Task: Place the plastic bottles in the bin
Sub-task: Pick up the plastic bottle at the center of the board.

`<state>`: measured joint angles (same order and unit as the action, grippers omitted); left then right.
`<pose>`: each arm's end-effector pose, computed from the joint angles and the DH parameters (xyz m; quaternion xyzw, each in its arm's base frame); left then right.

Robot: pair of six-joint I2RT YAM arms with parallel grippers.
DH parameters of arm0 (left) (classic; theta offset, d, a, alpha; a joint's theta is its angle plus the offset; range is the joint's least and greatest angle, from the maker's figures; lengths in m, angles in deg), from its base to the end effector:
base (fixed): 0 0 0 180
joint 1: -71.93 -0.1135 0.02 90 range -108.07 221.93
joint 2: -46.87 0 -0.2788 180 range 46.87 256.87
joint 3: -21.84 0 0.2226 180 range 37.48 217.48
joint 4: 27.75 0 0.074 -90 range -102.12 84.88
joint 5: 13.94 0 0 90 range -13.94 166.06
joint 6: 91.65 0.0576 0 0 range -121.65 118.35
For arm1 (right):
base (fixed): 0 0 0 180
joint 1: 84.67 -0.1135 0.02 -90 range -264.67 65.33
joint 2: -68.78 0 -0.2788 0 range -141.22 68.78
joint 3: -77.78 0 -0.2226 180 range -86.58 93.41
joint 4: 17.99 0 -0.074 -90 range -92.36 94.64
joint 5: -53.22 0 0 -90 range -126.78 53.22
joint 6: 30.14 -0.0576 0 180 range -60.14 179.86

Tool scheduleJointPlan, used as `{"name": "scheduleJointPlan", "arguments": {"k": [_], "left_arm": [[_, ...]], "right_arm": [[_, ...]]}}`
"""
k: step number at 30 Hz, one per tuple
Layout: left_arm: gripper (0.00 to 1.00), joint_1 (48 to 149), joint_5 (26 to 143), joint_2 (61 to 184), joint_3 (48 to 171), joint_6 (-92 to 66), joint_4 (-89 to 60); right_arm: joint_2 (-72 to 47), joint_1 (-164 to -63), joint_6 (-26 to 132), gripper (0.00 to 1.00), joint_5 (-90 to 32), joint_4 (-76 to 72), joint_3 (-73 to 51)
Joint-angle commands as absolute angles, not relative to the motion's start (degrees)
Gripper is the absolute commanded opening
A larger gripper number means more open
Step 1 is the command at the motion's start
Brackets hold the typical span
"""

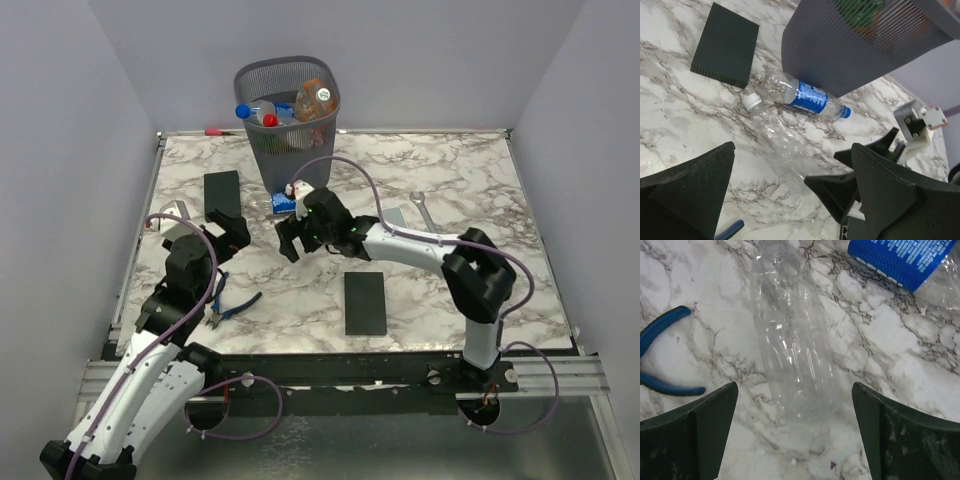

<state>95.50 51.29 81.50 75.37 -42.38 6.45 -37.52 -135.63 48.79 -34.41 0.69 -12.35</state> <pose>0.1224 -0.0271 0.3107 -0.2445 0.7483 -0.1710 0.5924 0.2623 0.3272 0.2425 -0.3116 0.8308 0.2532 0.3855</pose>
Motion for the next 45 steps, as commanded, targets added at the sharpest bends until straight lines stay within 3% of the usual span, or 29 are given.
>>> {"name": "scheduleJointPlan", "arguments": {"k": [1, 7, 12, 18, 24, 30, 36, 45], "left_arm": [[0.99, 96.1, 49.7, 79.7, 71.5, -42.2, 7.1], [0.99, 97.2, 49.3, 78.5, 69.2, -41.5, 5.5], [0.99, 97.9, 54.2, 78.3, 68.1, -41.1, 1.2], [0.99, 98.1, 56.0, 78.1, 66.5, -42.5, -0.8], [0.98, 98.1, 60.4, 78.6, 65.5, -43.4, -3.4], [0.98, 98.1, 69.1, 80.3, 65.2, -43.0, -8.8], [0.96, 98.3, 84.2, 86.8, 63.1, -46.6, -24.5], [0.95, 101.0, 94.8, 96.3, 67.7, -47.3, -36.7]], "right_arm": [[-45.6, -136.0, 56.4, 1.0, -32.8, 6.3, -4.4], [-52.2, -136.0, 59.2, 0.99, -31.6, 12.2, 2.8], [-55.7, -136.3, 61.0, 0.9, -30.3, 15.8, 6.0], [-56.2, -136.5, 60.0, 0.73, -30.5, 14.7, 3.2], [-52.9, -136.5, 56.6, 0.49, -32.9, 12.8, -2.5], [-28.5, -136.5, 48.1, 0.42, -33.8, -2.2, -25.6], [-1.7, -136.5, 38.7, 0.39, -28.3, -19.1, -51.1], [22.2, -136.8, 28.6, 0.38, -28.9, -32.2, -68.5]]}}
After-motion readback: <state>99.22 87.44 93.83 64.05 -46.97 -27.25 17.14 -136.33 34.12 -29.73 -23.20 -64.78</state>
